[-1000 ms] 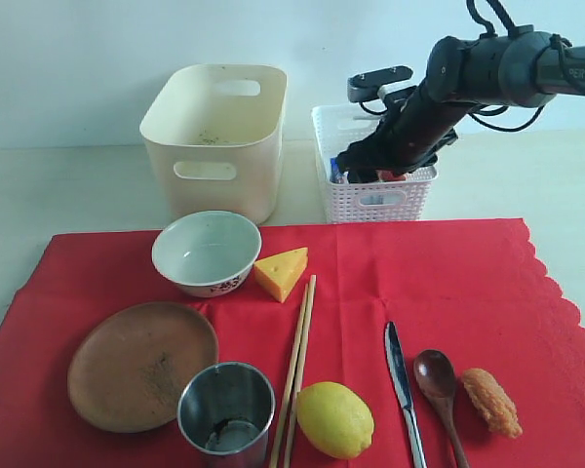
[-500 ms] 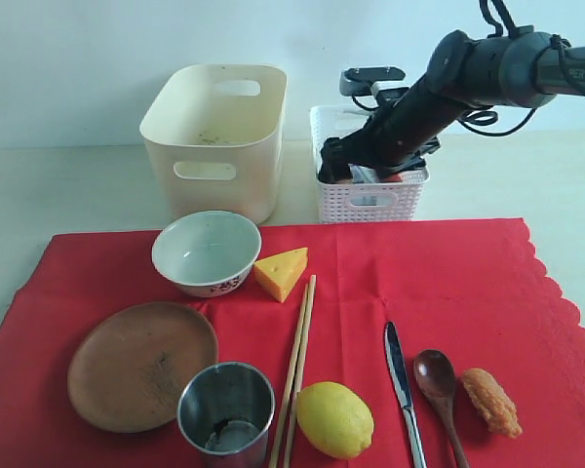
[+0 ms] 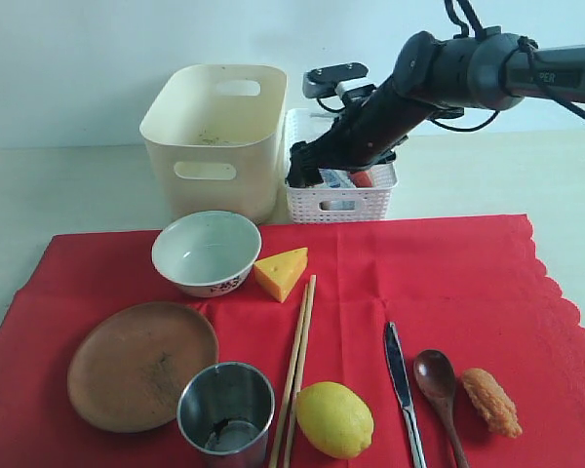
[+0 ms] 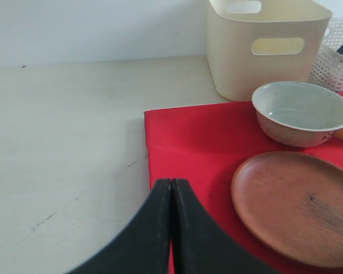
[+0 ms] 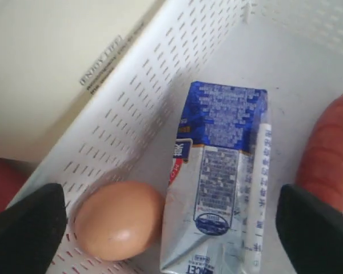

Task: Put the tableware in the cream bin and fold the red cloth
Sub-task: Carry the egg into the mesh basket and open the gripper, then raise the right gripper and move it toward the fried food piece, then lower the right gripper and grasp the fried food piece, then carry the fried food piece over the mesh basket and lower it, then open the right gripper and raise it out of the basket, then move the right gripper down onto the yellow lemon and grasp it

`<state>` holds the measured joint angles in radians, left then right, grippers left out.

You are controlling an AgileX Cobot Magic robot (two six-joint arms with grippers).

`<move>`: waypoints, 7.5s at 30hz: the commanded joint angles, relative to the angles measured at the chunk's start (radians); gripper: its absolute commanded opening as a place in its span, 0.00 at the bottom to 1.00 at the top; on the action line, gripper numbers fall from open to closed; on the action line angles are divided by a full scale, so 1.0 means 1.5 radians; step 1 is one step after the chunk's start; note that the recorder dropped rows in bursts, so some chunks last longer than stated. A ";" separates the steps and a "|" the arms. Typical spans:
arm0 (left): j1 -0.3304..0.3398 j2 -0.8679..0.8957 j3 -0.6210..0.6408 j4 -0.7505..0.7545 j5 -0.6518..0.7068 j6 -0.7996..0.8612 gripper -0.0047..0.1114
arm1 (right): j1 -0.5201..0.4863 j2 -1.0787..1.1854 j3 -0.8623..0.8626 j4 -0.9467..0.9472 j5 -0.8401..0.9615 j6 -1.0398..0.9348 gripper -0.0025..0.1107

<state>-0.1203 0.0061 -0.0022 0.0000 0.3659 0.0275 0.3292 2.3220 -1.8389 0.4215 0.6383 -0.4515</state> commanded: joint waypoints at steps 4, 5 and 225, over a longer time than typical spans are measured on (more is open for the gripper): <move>0.002 -0.004 0.001 -0.004 -0.007 -0.002 0.04 | -0.003 -0.017 -0.061 -0.131 0.059 0.130 0.86; 0.002 -0.004 0.001 -0.004 -0.007 -0.002 0.04 | -0.003 -0.024 -0.066 -0.140 0.071 0.136 0.86; 0.002 -0.004 0.001 -0.004 -0.007 -0.004 0.04 | -0.002 -0.597 0.801 0.563 0.129 -0.656 0.48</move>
<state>-0.1203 0.0061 -0.0022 0.0000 0.3659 0.0275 0.3279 1.4320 -0.6802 1.2120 0.8168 -1.3091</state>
